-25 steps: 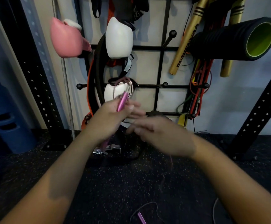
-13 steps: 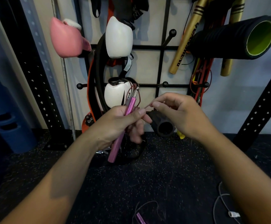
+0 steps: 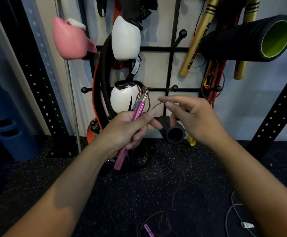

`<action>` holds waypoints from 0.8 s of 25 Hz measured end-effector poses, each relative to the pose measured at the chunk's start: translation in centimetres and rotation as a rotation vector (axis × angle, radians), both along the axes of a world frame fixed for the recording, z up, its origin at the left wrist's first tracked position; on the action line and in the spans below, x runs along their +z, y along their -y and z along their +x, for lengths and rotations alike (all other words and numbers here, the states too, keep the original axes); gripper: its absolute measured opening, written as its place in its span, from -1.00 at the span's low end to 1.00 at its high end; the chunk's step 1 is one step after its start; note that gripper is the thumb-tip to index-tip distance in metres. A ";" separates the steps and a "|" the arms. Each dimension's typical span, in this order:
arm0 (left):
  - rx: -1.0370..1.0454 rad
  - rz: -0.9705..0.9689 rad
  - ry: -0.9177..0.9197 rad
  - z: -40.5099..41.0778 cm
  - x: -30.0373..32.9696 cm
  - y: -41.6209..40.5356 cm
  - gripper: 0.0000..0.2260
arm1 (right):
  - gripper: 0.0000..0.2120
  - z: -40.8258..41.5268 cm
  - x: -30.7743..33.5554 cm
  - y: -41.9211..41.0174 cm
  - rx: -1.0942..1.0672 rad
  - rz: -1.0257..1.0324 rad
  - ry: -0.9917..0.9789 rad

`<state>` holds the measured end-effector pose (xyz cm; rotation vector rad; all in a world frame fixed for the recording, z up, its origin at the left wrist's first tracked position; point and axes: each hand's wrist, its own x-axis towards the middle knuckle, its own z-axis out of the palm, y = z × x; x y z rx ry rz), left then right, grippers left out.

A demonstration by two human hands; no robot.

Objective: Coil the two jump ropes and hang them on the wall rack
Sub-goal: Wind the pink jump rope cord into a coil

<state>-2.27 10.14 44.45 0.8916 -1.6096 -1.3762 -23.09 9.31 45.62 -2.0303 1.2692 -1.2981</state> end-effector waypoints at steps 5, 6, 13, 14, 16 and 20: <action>-0.073 0.048 -0.064 -0.1 0.2 -0.1 -0.71 | -0.84 0.1 -0.2 0.0 -0.018 0.013 0.142; -0.108 0.063 -0.095 -0.1 0.3 -0.3 -0.70 | -0.85 0.2 -0.7 0.2 -0.039 0.083 0.245; 0.065 0.069 -0.749 -1.2 -0.3 1.1 -0.69 | -0.68 3.8 -4.5 -1.6 0.300 0.616 0.098; 0.149 -0.020 -0.615 -0.8 -0.4 1.5 -0.70 | -0.67 3.9 -3.9 -1.8 0.338 0.610 -0.039; 0.283 -0.192 -0.151 -0.3 -0.6 1.5 -0.72 | -0.69 3.4 -2.0 -1.9 0.369 0.552 -0.285; 0.242 -0.284 0.494 -0.5 -1.2 0.6 -0.76 | -0.80 1.7 1.5 -2.1 0.233 0.366 -0.536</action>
